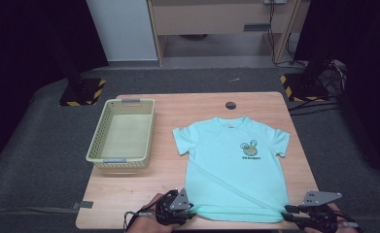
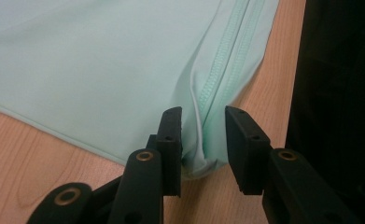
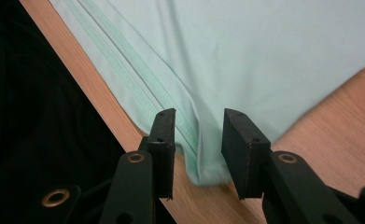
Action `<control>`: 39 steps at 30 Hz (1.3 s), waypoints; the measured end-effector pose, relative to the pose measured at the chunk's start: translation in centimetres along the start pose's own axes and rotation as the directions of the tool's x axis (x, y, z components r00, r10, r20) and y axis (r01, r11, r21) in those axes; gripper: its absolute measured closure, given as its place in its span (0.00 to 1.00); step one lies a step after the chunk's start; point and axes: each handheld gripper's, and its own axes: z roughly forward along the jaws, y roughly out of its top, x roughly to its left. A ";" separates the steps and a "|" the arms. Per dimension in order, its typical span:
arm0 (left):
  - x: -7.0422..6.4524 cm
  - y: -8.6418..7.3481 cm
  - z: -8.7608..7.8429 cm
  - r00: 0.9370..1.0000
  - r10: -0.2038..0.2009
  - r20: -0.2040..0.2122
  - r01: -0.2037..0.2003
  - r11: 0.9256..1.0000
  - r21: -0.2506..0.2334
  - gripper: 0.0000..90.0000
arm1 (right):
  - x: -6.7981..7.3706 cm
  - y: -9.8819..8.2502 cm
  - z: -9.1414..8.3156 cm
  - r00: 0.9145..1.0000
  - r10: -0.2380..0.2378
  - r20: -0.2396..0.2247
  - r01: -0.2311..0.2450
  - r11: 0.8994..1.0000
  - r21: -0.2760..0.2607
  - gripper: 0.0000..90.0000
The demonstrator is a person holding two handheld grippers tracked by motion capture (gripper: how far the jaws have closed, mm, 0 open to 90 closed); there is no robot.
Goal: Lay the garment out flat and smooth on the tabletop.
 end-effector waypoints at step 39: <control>1.5 0.0 -1.8 0.988 -0.116 -0.103 0.119 0.993 0.020 0.48 | -1.8 1.8 -1.1 0.985 0.095 0.142 -0.088 0.995 -0.056 0.35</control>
